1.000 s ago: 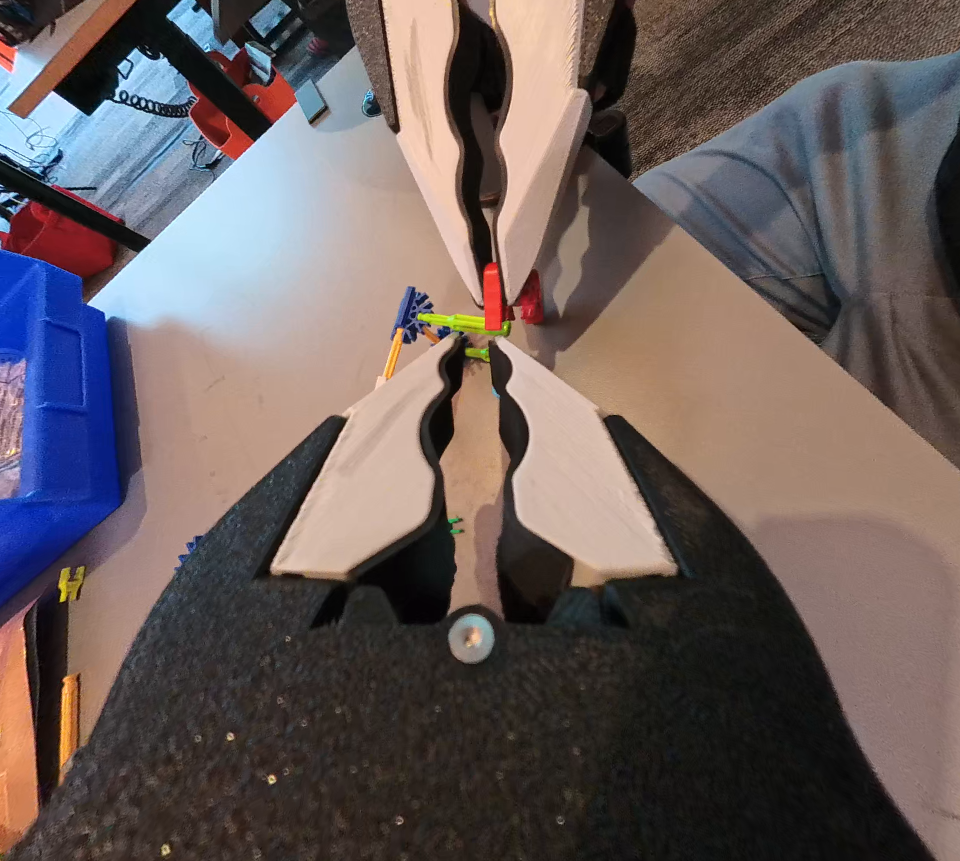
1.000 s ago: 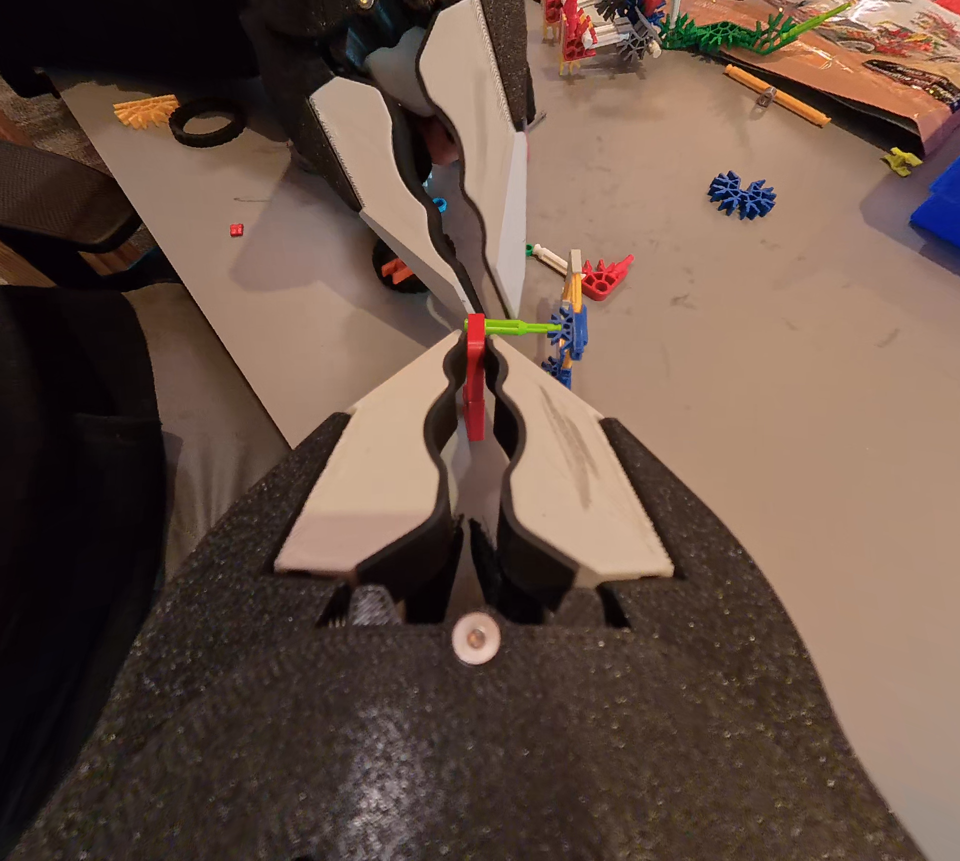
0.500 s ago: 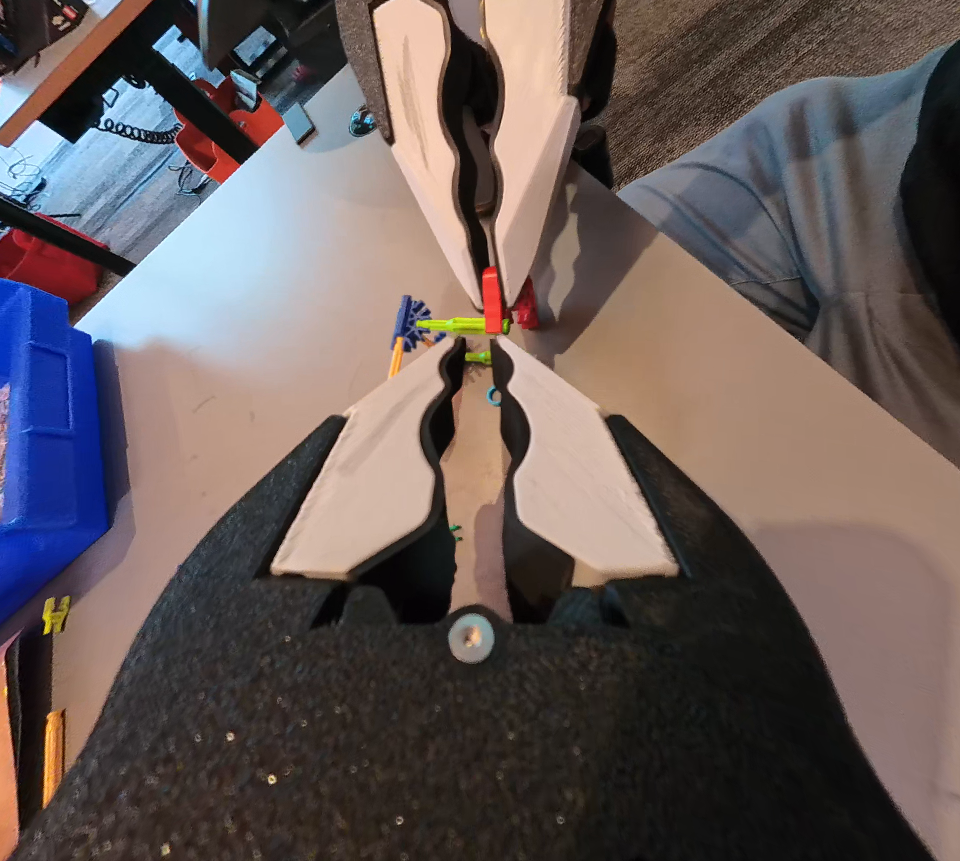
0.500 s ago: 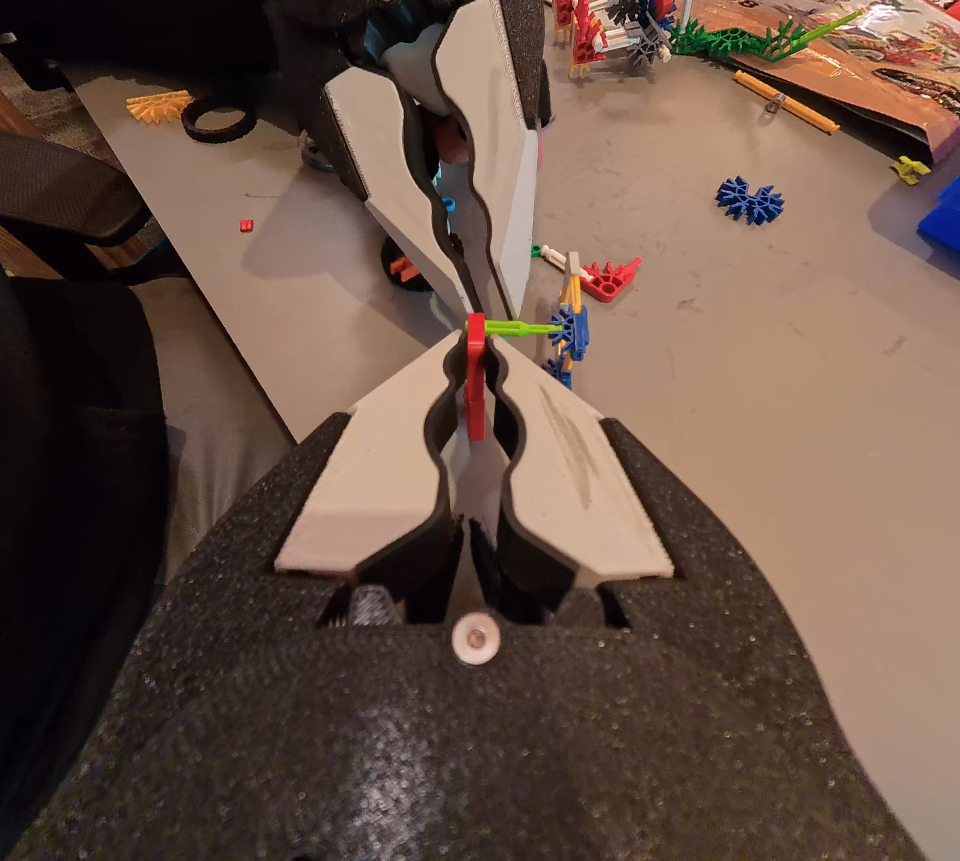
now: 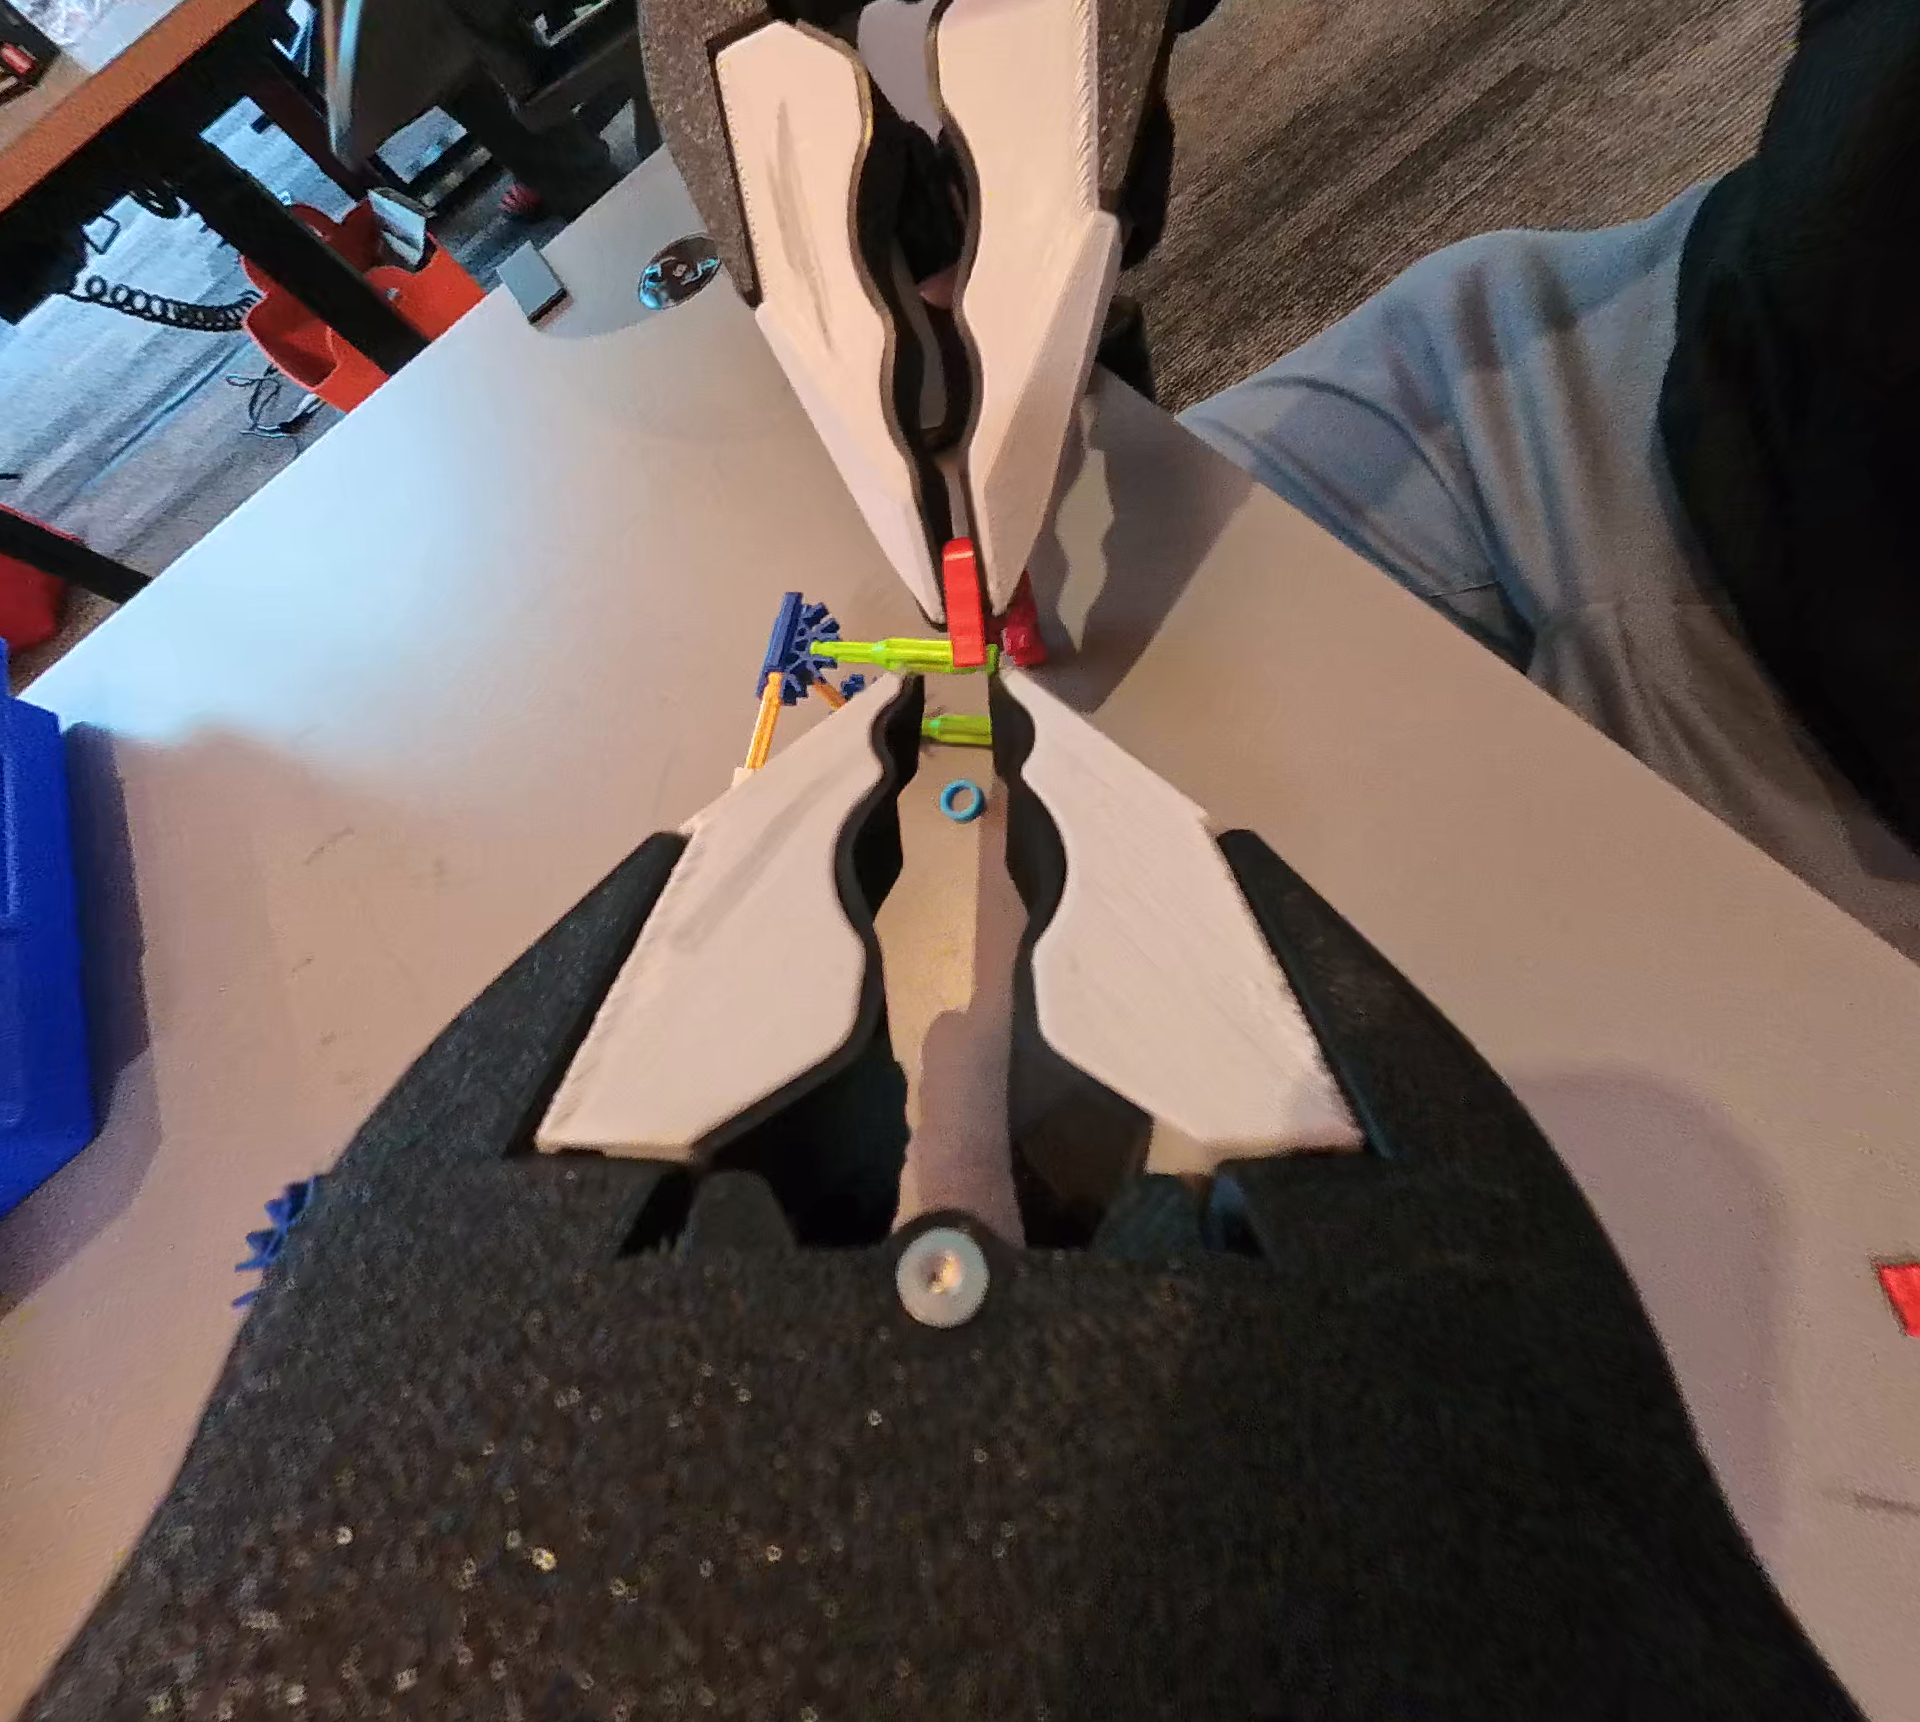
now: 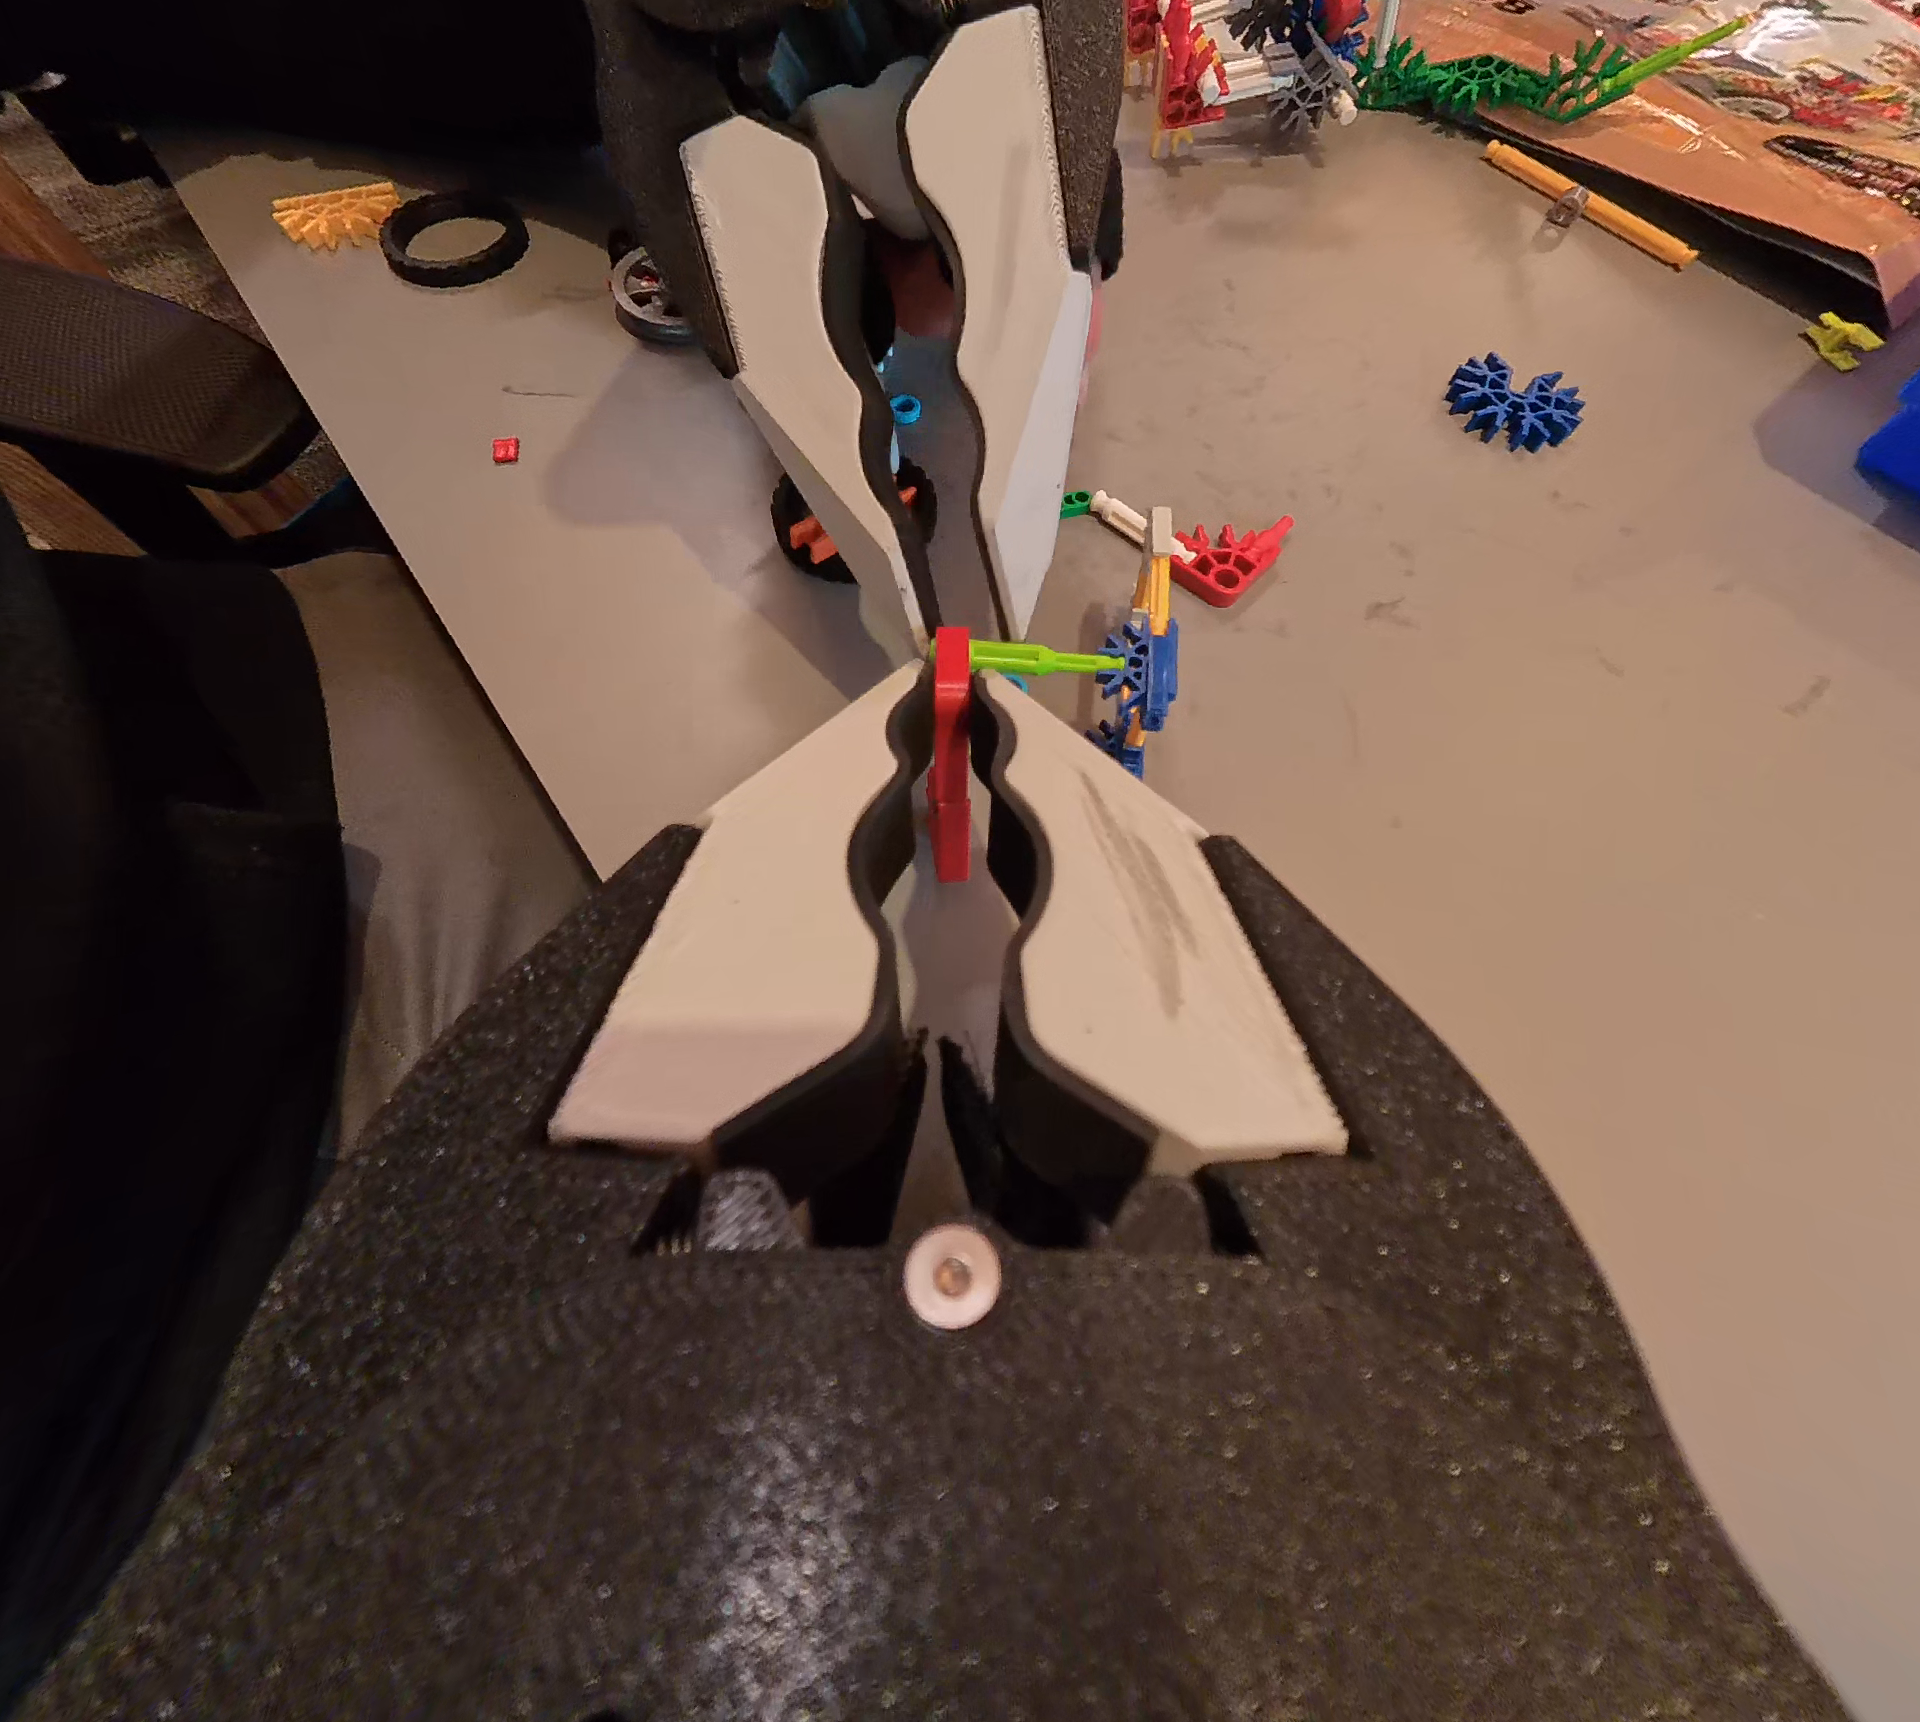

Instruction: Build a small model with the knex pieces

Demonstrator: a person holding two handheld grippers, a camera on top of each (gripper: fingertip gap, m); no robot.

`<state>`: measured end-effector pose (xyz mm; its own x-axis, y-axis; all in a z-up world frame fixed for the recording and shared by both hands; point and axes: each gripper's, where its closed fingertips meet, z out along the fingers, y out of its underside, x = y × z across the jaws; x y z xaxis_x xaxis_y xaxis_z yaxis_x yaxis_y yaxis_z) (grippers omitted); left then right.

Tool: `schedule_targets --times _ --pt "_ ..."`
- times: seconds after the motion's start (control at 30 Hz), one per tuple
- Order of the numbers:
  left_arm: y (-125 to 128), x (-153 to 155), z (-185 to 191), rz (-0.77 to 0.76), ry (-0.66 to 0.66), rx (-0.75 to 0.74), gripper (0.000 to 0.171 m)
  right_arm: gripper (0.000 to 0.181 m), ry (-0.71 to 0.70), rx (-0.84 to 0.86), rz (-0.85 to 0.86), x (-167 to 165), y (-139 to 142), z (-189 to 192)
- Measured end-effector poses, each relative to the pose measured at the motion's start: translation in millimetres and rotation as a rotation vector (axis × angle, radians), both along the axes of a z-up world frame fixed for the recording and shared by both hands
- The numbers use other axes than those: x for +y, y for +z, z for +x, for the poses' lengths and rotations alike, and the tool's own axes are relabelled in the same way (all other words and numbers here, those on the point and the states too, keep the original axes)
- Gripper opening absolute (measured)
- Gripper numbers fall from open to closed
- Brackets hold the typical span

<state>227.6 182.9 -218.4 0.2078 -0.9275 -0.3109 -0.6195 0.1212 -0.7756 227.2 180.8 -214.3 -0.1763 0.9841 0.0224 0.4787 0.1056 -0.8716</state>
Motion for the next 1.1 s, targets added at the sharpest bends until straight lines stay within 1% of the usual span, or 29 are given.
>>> schedule_targets --times 0.3,0.47,0.67,0.93,1.1 --pt "-0.4 -1.3 0.0 0.021 -0.033 0.005 0.007 0.005 0.004 0.000 -0.004 -0.3 -0.1 0.3" --pt "6.3 2.6 -5.2 0.013 -0.051 -0.010 0.006 0.005 0.004 0.000 -0.007 -0.2 0.0 0.4" --pt "0.0 0.0 -2.8 0.004 -0.066 0.004 0.008 0.005 0.003 0.001 -0.008 -0.1 0.1 0.4" --pt "1.8 -1.0 0.6 0.010 -0.077 -0.009 0.008 0.005 0.005 0.001 -0.004 -0.5 0.1 0.6" --pt "1.7 0.1 -3.6 0.006 -0.076 -0.008 0.007 0.005 0.008 0.001 -0.008 -0.8 0.1 0.6"
